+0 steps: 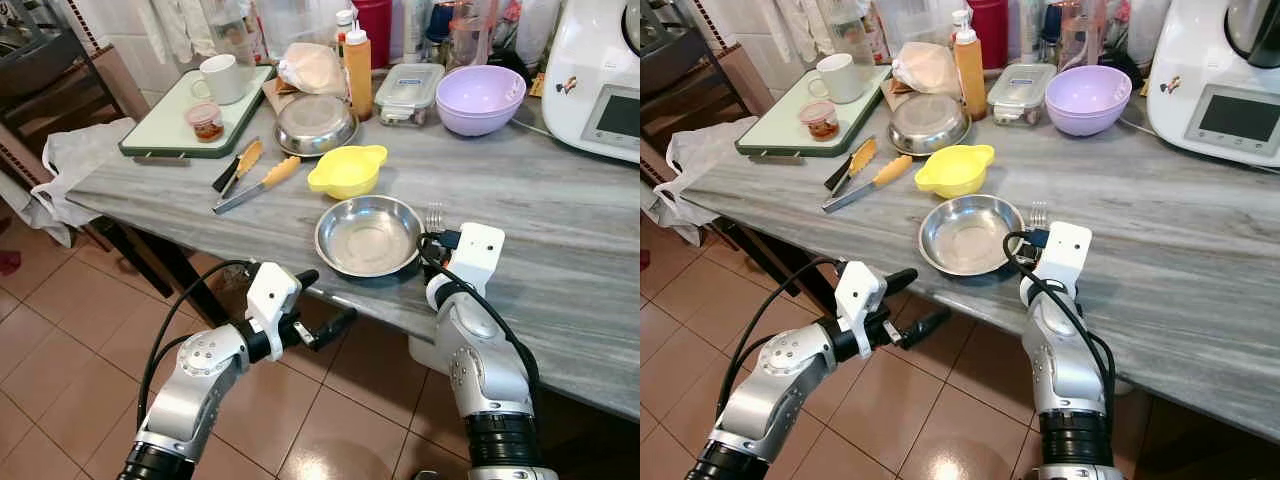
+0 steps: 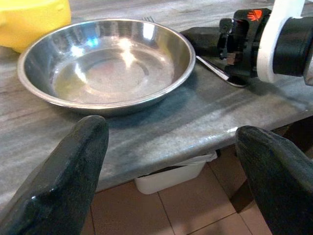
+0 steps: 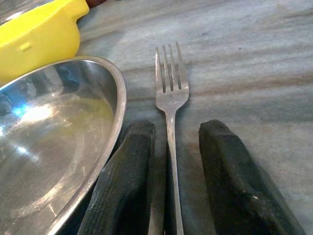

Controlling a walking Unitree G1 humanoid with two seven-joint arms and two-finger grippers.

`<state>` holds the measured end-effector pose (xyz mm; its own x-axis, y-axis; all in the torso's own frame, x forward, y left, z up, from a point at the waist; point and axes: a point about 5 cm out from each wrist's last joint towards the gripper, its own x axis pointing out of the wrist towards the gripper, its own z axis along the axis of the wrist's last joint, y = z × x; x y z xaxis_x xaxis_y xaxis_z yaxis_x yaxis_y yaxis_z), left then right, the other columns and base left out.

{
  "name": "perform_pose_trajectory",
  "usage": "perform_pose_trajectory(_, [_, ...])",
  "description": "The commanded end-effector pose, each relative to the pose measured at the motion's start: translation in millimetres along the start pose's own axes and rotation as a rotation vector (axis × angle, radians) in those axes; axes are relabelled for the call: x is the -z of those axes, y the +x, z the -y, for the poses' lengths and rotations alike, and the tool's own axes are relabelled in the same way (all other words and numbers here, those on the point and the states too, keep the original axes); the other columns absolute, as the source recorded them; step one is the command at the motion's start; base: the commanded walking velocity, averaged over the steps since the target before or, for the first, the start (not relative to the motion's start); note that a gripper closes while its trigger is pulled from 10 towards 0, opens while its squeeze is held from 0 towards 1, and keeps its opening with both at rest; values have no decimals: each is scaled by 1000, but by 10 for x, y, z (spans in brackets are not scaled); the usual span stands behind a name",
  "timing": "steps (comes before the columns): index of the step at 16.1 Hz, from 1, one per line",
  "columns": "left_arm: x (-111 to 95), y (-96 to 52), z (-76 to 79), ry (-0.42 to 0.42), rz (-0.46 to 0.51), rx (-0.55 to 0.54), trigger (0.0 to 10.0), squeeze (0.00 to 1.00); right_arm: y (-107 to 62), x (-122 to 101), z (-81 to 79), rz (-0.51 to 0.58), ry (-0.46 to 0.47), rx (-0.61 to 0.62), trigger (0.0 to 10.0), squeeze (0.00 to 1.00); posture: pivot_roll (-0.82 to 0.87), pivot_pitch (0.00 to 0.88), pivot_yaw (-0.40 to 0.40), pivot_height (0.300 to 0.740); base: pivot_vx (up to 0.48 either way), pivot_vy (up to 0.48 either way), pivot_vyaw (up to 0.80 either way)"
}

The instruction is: Setting the table

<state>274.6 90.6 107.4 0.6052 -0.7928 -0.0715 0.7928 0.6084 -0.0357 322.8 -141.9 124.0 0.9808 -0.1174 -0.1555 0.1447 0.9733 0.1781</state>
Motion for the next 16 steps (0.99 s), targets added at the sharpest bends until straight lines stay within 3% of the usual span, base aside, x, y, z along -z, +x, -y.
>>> perform_pose_trajectory(1, [15, -35, -25, 22, -19, -1, 10000, 0, -14, 78, -9, -31, 2, 15, 10000, 1000, -192, 107, 171, 740, 0, 0, 0])
perform_pose_trajectory(6, [0, -33, -18, 26, -14, 3, 10000, 0, -79, -35, 33, 52, -41, 15, 10000, 1000, -191, 100, 162, 740, 0, 0, 0])
perform_pose_trajectory(11, [-28, -40, -3, 16, 3, 6, 10000, 0, -217, -173, 210, 137, -94, 47, 10000, 1000, -195, 94, 159, 740, 0, 0, 0])
perform_pose_trajectory(16, [-57, -33, -38, 3, 27, -39, 10000, 0, -400, -426, 332, 277, -252, 90, 10000, 1000, -206, 94, 158, 740, 0, 0, 0])
